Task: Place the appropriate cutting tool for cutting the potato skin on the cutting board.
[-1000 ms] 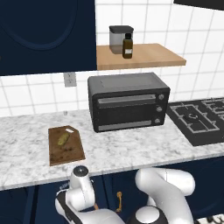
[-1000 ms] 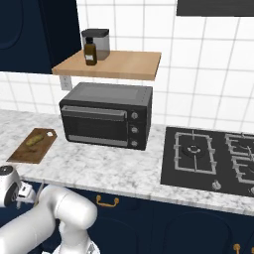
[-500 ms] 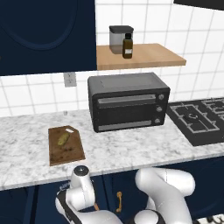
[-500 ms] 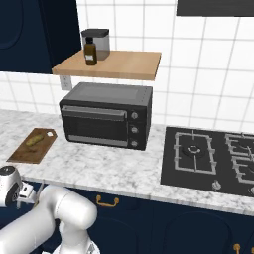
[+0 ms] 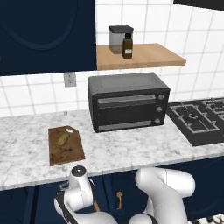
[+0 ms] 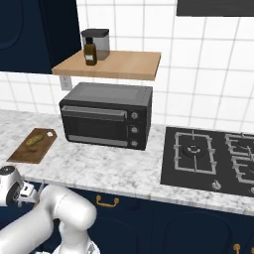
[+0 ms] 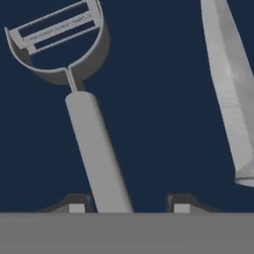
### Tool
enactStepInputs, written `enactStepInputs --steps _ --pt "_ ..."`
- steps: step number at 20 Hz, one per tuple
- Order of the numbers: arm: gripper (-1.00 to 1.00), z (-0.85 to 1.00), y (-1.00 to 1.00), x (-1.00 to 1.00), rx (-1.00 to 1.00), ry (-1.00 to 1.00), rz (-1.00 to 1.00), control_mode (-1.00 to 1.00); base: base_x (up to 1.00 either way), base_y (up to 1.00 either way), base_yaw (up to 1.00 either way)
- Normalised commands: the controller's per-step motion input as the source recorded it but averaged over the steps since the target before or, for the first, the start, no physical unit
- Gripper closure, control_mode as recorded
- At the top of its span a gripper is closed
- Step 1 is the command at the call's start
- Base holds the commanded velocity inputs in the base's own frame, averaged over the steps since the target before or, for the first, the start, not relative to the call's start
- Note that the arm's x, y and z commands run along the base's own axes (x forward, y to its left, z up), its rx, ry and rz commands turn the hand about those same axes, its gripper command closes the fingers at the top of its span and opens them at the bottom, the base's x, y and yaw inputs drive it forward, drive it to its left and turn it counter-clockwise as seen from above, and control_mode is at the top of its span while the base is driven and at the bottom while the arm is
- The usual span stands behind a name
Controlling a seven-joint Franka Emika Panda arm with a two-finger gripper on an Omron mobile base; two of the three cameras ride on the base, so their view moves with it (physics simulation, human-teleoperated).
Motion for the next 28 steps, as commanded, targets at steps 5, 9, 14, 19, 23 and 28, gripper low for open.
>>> enactStepInputs --steps 5,9,14,19,23,28 --pt "1.00 0.00 0.00 0.00 0.00 0.01 0.00 -1.00 0.00 0.00 0.00" --pt "1.00 -0.01 0.02 -0.08 0.00 0.05 0.00 -1.00 0.00 0.00 0.00" --pt "1.00 0.00 0.00 -0.78 0.00 0.00 0.00 -1.00 0.00 0.00 0.00" --pt "1.00 0.08 0.00 -0.55 0.00 0.00 0.00 -1.00 0.00 0.00 0.00" --pt "1.00 0.28 -0.09 -0.23 0.07 0.00 0.00 -1.00 0.00 0.00 0.00" --pt "1.00 0.98 -0.03 -0.37 0.03 0.00 0.03 -1.00 0.00 0.00 0.00"
